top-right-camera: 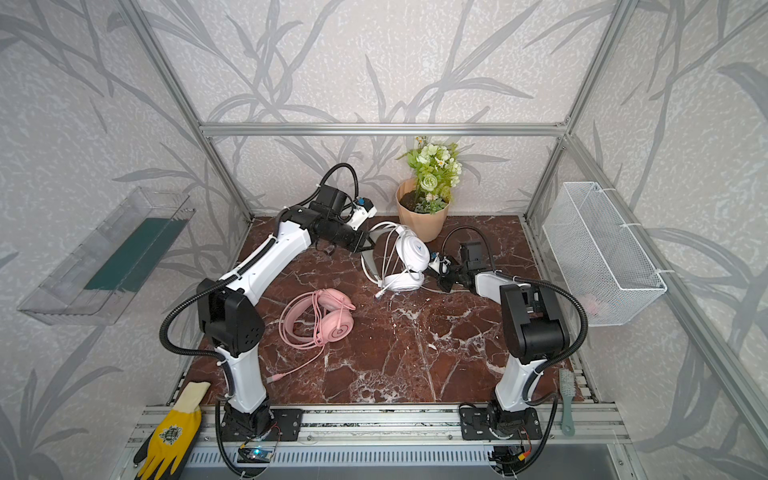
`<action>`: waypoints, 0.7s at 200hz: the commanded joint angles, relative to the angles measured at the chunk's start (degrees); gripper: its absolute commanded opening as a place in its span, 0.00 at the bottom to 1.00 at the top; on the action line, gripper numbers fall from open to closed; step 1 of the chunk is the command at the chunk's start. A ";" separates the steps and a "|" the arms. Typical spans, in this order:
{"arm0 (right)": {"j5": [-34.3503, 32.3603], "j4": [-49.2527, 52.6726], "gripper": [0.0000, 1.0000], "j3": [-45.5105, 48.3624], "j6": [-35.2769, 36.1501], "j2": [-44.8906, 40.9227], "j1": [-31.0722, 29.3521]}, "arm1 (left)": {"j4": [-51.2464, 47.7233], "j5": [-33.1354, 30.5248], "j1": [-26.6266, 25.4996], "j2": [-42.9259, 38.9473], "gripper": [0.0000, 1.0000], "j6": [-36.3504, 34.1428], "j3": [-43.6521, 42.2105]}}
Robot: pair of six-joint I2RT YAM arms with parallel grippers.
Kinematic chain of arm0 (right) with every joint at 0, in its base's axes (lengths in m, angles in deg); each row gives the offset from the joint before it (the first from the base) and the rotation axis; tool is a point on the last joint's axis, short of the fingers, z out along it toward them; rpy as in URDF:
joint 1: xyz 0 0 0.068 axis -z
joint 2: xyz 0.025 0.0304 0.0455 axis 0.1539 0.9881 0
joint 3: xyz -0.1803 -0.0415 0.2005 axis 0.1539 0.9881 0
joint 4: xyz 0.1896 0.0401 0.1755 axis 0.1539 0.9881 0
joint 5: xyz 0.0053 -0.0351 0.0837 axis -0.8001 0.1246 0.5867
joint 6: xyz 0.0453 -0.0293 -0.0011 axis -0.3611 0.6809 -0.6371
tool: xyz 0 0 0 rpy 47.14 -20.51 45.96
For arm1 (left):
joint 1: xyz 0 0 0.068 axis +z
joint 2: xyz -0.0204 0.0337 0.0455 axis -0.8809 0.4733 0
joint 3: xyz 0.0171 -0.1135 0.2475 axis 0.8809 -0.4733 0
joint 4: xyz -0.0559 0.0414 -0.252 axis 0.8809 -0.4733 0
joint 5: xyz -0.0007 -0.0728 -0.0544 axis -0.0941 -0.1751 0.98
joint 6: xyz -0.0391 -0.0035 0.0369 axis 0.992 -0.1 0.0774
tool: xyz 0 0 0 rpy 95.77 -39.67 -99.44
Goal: Wrap the headphones
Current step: 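Lower the right gripper and grasp the white cable near its plug again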
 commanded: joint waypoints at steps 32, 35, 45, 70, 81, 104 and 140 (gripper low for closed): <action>-1.67 3.89 0.00 2.92 1.78 -8.42 -1.79 | 13.68 6.88 4.30 -6.49 0.00 12.61 -4.56; -2.13 4.19 0.00 3.17 2.11 -8.73 -2.09 | 14.58 6.88 4.50 -6.74 0.00 13.50 -4.87; -3.57 5.43 0.00 3.78 2.95 -9.85 -3.37 | 17.41 7.02 5.17 -7.33 0.00 16.22 -5.91; -6.09 7.99 0.00 4.65 4.14 -11.67 -7.05 | 20.44 6.18 5.49 -7.20 0.00 20.56 -5.64; -7.07 8.51 0.00 5.13 4.22 -12.46 -8.63 | 21.51 5.52 5.48 -6.95 0.00 22.60 -5.42; -9.41 9.98 0.00 6.41 4.64 -14.67 -11.40 | 22.59 1.99 5.56 -6.90 0.00 25.16 -5.42; -11.17 15.67 0.00 8.05 7.42 -20.90 -15.71 | 17.12 -5.85 5.58 -5.04 0.00 24.96 -2.02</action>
